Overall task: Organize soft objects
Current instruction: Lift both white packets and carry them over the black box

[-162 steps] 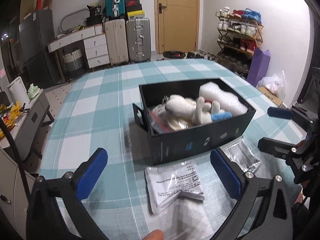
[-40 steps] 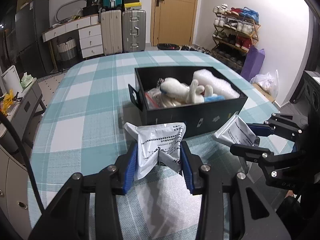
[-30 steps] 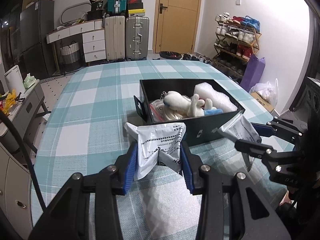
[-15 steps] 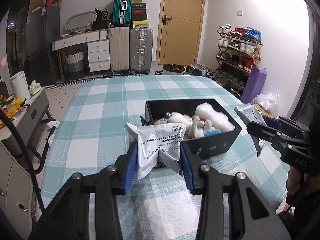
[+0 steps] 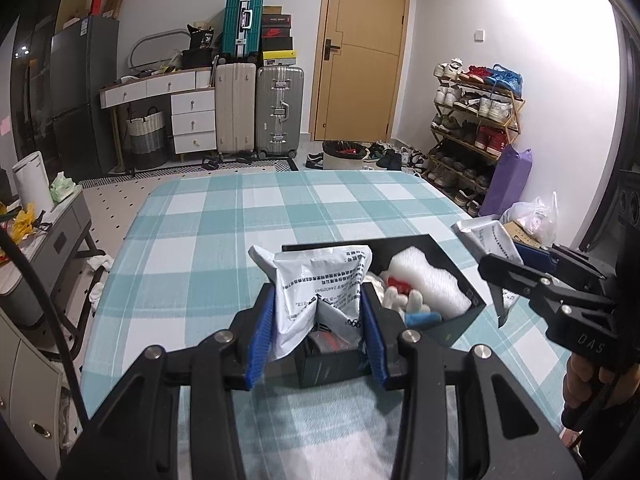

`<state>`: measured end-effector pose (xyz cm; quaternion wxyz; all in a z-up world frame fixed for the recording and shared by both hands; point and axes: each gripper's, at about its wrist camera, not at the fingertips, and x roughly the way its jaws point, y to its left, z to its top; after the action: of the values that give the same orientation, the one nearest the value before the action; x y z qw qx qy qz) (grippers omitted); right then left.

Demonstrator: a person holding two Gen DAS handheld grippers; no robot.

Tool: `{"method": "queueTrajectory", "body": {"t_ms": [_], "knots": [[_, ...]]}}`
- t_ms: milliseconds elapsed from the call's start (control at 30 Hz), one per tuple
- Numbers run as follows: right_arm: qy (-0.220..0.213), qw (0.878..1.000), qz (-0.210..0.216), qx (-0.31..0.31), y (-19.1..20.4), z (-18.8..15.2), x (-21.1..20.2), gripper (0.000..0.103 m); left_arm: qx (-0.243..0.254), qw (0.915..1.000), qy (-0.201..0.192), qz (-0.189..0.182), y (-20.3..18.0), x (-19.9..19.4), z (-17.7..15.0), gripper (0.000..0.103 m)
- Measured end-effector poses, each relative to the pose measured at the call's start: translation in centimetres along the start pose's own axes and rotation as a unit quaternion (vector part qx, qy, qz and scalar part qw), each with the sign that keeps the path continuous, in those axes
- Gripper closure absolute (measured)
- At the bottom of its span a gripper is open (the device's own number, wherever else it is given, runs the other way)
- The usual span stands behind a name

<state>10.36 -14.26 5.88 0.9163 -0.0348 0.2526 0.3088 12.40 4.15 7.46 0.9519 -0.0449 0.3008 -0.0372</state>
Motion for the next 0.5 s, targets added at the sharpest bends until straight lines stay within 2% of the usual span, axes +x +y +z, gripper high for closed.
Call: {"method": "queueTrajectory", "body": {"t_ms": [500], "knots": [[0.042,0.999,-0.006,-0.021,-1.3,0.5,5.1,0.066,0.012,0.9995,0.027,-0.011,-1.3,5.0,1.8,0.063]]}}
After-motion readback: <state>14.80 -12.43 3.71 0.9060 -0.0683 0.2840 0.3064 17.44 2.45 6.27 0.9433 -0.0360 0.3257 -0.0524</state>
